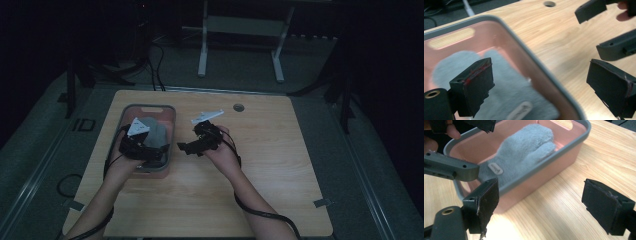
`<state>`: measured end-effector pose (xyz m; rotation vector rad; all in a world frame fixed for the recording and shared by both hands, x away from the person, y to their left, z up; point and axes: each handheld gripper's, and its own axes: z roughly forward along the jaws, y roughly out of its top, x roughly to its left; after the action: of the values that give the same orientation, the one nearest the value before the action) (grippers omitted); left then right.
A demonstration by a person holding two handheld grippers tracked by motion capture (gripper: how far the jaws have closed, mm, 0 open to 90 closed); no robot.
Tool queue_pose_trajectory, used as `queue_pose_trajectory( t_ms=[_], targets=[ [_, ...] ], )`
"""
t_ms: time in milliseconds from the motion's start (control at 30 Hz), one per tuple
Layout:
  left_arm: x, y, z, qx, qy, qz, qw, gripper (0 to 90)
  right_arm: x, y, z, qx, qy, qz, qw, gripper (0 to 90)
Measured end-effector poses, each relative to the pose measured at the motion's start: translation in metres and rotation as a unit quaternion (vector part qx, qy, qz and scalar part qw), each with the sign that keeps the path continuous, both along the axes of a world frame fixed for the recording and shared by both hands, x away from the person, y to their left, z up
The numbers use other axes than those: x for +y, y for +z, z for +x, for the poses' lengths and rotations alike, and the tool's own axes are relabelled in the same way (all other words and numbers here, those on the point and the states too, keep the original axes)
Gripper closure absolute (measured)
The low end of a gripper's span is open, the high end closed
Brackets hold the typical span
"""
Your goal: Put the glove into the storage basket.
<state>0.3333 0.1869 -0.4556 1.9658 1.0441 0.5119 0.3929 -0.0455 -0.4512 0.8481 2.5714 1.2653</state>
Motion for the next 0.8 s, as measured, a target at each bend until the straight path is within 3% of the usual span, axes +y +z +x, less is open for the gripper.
queue_pose_trajectory(
  t_ms=[67,100,367,667,800],
  targets=[
    [-0.009,0.0,-0.002,-0.003,-0.004,0.012,0.9999,7.6,-0.006,0.0,-0.002,-0.003,0.004,0.002,1.0,14.2],
    [-0.013,0.0,-0.003,-0.003,-0.01,0.014,0.9999,7.6,-0.017,-0.001,-0.004,0.006,0.003,0.008,0.9999,14.3],
    [-0.044,-0.005,-0.007,0.001,-0.053,0.0,0.9986,5.5,-0.062,-0.002,-0.017,-0.012,-0.014,-0.002,0.9998,14.0],
    [-0.074,-0.013,-0.007,0.003,-0.096,0.005,0.9953,5.4,-0.097,-0.013,-0.025,-0.027,-0.022,0.0,0.9994,13.8],
    [-0.085,-0.018,-0.01,-0.01,-0.119,-0.004,0.9929,5.5,-0.117,-0.023,-0.03,-0.031,-0.013,-0.008,0.9994,13.6]
  ],
)
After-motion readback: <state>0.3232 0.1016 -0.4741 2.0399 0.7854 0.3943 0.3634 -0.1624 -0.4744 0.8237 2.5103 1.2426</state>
